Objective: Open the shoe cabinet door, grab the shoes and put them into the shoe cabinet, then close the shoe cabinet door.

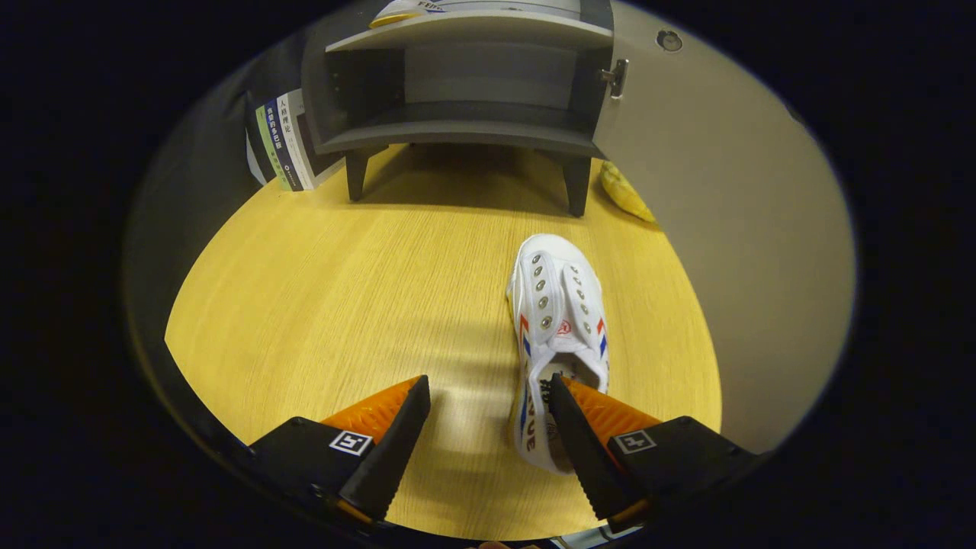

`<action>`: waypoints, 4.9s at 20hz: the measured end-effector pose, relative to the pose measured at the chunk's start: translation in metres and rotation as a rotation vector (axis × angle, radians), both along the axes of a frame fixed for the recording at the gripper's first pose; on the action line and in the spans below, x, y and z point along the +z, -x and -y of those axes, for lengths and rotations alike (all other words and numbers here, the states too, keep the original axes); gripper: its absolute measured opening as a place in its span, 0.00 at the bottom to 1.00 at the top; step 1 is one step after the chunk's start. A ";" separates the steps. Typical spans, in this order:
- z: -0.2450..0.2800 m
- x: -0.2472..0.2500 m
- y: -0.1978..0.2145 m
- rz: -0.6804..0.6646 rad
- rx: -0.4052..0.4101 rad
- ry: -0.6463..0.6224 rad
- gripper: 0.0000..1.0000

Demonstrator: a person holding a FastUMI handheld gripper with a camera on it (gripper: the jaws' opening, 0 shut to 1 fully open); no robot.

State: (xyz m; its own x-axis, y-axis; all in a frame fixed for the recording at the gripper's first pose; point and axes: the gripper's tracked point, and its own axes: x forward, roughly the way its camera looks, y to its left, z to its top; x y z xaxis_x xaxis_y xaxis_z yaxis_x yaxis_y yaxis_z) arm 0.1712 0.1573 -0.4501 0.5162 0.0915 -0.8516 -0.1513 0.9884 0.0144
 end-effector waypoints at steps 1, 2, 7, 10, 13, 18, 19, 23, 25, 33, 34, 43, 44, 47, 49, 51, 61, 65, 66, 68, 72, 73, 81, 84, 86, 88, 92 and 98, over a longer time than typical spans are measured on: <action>-0.002 -0.006 -0.001 0.004 0.003 0.006 0.98; -0.001 -0.011 -0.003 0.010 0.002 0.015 0.98; 0.003 -0.014 -0.034 0.096 -0.048 0.017 0.96; 0.003 -0.019 -0.045 0.109 -0.070 0.011 0.97; 0.007 -0.021 -0.056 0.122 -0.100 0.036 0.92; 0.028 -0.022 -0.064 0.124 -0.167 0.115 0.37; 0.024 -0.021 -0.065 0.122 -0.153 0.100 0.33; 0.014 -0.020 -0.073 0.114 -0.095 0.092 0.05; 0.013 -0.019 -0.071 0.093 -0.092 0.070 0.02; 0.002 0.013 -0.077 0.178 -0.022 0.098 0.02; -0.003 0.020 -0.078 0.195 -0.007 0.103 0.02; -0.021 0.127 -0.085 0.386 0.064 0.082 0.02; -0.022 0.141 -0.085 0.404 0.065 0.071 0.02; -0.029 0.184 -0.086 0.456 0.077 0.047 0.02; -0.035 0.213 -0.087 0.493 0.080 0.009 0.02; -0.036 0.239 -0.091 0.520 0.096 0.001 0.02; -0.055 0.371 -0.187 0.687 0.044 -0.104 0.02; -0.047 0.406 -0.241 0.739 0.017 -0.059 0.02; -0.045 0.414 -0.255 0.747 0.004 -0.057 0.02; -0.043 0.422 -0.279 0.737 -0.016 -0.068 0.02; -0.033 0.429 -0.325 0.717 -0.064 -0.082 0.02; -0.029 0.427 -0.340 0.713 -0.077 -0.071 0.02; -0.034 0.353 -0.405 0.542 -0.026 0.039 0.02; -0.034 0.324 -0.415 0.473 -0.016 0.053 0.02; -0.039 0.314 -0.418 0.453 -0.008 0.056 0.03; -0.045 0.304 -0.420 0.438 0.015 0.064 0.05; -0.045 0.304 -0.421 0.458 0.013 0.103 0.13; -0.058 0.313 -0.395 0.472 0.015 0.038 0.49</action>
